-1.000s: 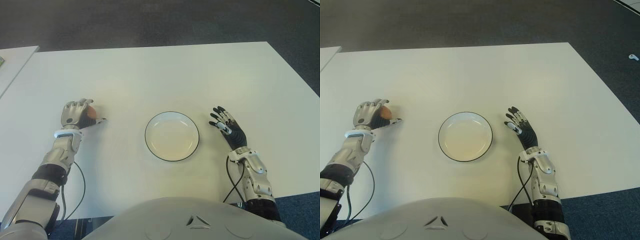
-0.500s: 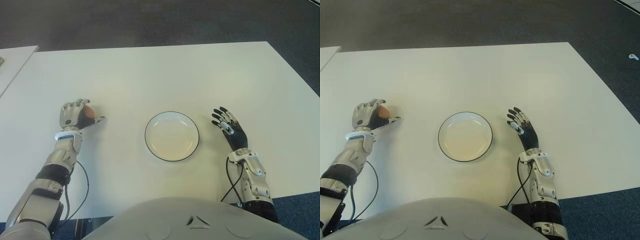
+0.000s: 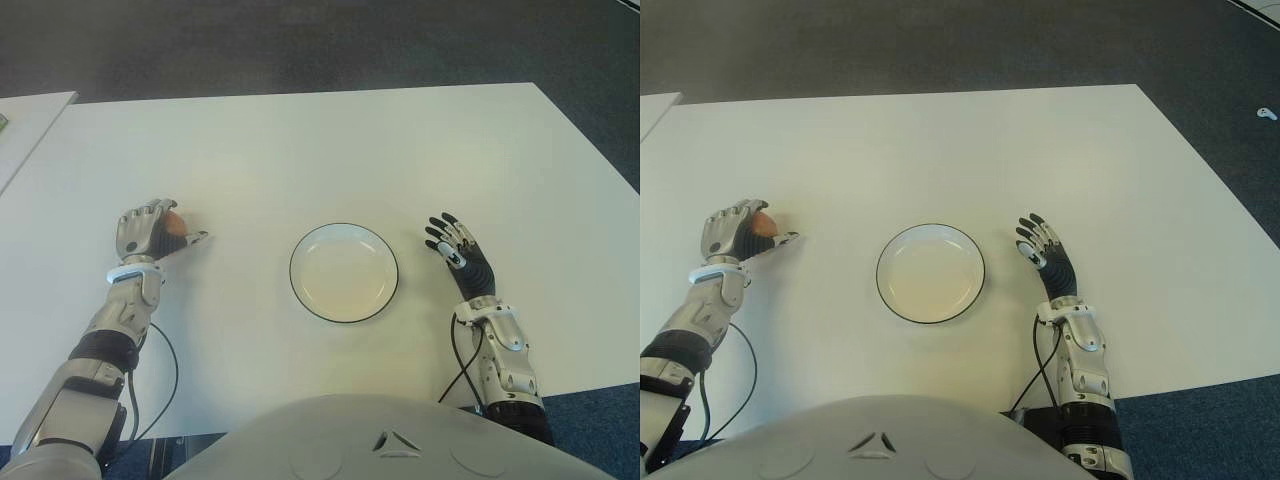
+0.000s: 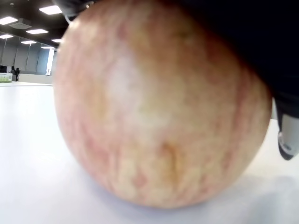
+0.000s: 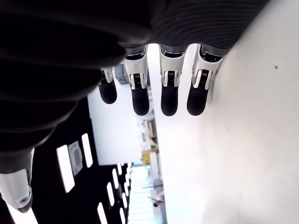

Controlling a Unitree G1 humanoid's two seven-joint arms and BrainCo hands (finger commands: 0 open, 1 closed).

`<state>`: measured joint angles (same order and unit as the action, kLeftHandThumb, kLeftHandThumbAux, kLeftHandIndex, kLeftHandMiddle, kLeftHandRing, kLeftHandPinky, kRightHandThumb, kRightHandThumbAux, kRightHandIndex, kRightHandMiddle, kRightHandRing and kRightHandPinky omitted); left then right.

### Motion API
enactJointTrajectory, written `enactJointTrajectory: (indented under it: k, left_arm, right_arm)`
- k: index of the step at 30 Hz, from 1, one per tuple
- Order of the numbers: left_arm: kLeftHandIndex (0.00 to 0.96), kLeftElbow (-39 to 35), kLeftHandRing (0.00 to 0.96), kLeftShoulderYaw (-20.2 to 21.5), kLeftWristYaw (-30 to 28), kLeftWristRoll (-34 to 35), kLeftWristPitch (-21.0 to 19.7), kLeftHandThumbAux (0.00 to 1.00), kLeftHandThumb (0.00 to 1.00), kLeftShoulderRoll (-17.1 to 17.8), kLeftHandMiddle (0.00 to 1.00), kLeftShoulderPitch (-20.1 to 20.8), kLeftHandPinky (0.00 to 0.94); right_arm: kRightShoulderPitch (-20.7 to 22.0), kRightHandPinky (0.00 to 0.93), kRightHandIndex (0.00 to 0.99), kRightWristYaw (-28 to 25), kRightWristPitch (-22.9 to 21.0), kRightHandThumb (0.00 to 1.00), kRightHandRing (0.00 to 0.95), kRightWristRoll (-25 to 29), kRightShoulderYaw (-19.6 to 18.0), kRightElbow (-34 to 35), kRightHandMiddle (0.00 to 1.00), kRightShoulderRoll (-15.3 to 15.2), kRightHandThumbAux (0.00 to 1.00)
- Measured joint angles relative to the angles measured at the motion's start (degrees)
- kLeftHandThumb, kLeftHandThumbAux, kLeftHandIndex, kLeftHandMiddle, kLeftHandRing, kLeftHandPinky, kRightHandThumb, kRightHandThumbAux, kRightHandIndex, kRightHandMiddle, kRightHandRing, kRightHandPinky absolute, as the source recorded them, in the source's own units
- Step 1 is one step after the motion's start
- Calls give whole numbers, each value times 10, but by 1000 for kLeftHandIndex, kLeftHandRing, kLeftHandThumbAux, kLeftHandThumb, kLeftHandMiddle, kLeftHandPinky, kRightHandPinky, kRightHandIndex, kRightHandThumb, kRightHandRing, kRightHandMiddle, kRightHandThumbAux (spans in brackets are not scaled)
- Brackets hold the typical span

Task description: Put the apples into the plate.

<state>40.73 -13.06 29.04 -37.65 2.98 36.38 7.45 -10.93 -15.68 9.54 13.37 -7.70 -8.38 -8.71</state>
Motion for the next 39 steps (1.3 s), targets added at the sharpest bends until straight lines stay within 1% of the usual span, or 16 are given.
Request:
enactJointTrajectory:
  k: [11,15,18,20,22,24,30,39]
  left_arm:
    - [408,-8,794,1,0,5,0,666,856,2,526,-4,743]
    - [408,-23,802,1,-1,5,-2,666,856,5,527,-14,752]
    - [409,-32,804,2,-1,5,-2,666,857,6,527,-20,720]
    - [410,-36,804,3,-2,6,-3,665,857,6,527,-23,680]
    - [410,-38,803,4,-4,6,-3,666,858,6,528,-24,674]
    - [410,-39,803,6,-6,7,-2,666,858,6,527,-25,675]
    - [408,-45,807,8,-11,11,-3,667,857,7,525,-28,729]
    - [405,-65,797,10,-28,14,-16,667,855,8,522,-34,740]
  right_arm:
    - [2,153,101,1,0,134,152,0,-1,-2,173,0,549]
    - [5,156,102,0,0,139,156,1,-1,-5,178,0,546]
    - [5,160,103,0,0,141,159,1,-1,-7,181,-1,545]
    - [5,167,104,0,0,143,164,1,-2,-7,184,-1,545]
    - [6,169,105,0,0,142,167,1,-2,-7,186,-1,546]
    - [5,171,105,0,0,141,170,1,-2,-7,189,-1,546]
    - [6,176,105,0,1,145,175,1,-2,-8,192,-1,558]
    - [6,167,105,-1,1,139,175,1,-3,-8,194,-1,563]
